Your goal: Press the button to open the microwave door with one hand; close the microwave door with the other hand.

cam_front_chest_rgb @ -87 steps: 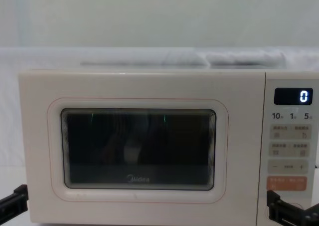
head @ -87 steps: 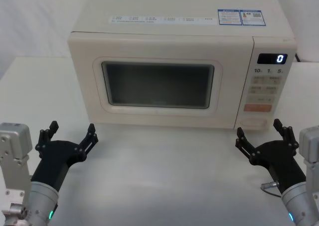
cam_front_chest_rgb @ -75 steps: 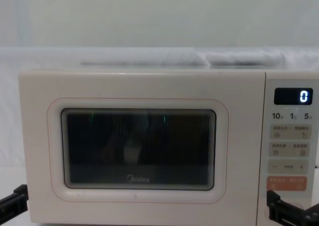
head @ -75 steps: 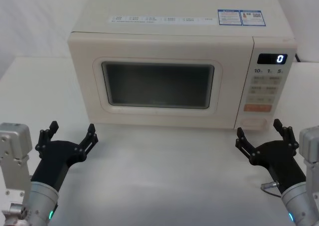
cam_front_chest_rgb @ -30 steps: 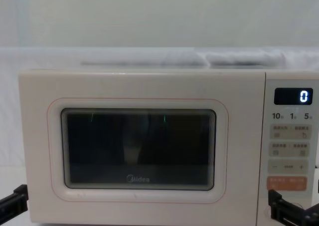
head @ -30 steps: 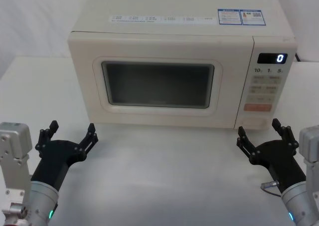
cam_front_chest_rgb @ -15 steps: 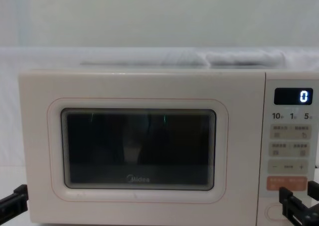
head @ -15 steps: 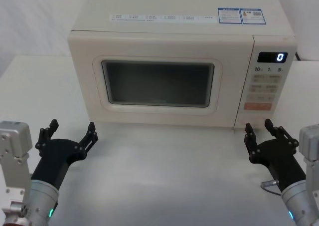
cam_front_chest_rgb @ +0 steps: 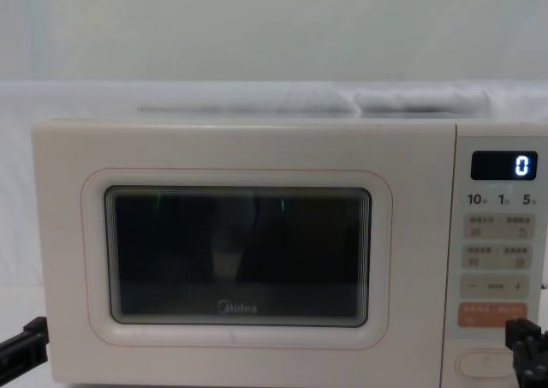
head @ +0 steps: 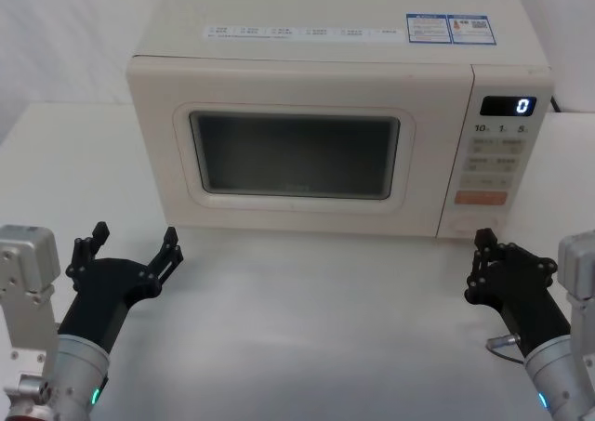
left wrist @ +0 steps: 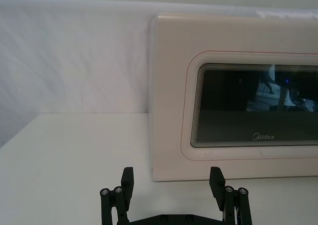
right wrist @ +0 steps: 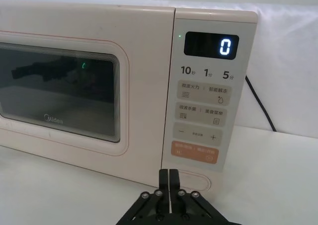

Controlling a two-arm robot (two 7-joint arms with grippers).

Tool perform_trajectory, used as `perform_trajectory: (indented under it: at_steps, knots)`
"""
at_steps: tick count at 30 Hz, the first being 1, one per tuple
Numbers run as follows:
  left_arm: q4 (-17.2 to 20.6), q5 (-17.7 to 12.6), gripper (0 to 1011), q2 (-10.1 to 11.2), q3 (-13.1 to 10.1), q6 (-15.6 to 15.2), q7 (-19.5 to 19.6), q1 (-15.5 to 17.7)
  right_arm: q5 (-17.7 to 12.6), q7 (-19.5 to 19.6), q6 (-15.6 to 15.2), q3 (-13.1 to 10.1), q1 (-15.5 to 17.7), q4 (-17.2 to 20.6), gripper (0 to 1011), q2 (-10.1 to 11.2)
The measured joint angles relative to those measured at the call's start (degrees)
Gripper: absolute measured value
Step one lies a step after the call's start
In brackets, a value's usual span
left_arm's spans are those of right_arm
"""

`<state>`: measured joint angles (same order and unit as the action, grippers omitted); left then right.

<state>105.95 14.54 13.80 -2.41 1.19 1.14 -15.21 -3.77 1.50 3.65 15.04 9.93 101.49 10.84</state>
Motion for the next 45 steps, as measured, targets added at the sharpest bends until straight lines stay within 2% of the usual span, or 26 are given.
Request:
perform_trajectory:
  at_steps: [3, 19, 26, 31, 38, 45]
  knots:
    - [0.0, 0.0, 1001, 0.0, 0.0, 0.0, 0.0, 0.0, 0.0, 0.0, 0.0, 0.0, 0.0, 0.0, 0, 0.0]
    - [0.0, 0.0, 1001, 0.0, 0.0, 0.0, 0.0, 0.0, 0.24, -1.18, -0.01, -0.6, -0.21, 0.12, 0, -0.5]
    - [0.0, 0.0, 1001, 0.0, 0.0, 0.0, 0.0, 0.0, 0.64, -2.9, -1.94, -1.87, -1.51, -0.48, 0, -1.28]
    - [0.0, 0.0, 1001, 0.0, 0.0, 0.0, 0.0, 0.0, 0.39, -4.78, -4.52, -2.59, -3.06, -1.6, 0, -1.73]
    - [0.0, 0.0, 1001, 0.0, 0.0, 0.0, 0.0, 0.0, 0.48, -6.76, -5.84, -3.08, -5.11, -3.92, 0, -2.53]
    - [0.0, 0.0, 1001, 0.0, 0.0, 0.0, 0.0, 0.0, -0.33, -8.01, -6.77, -3.44, -6.98, -7.31, 0, -4.47]
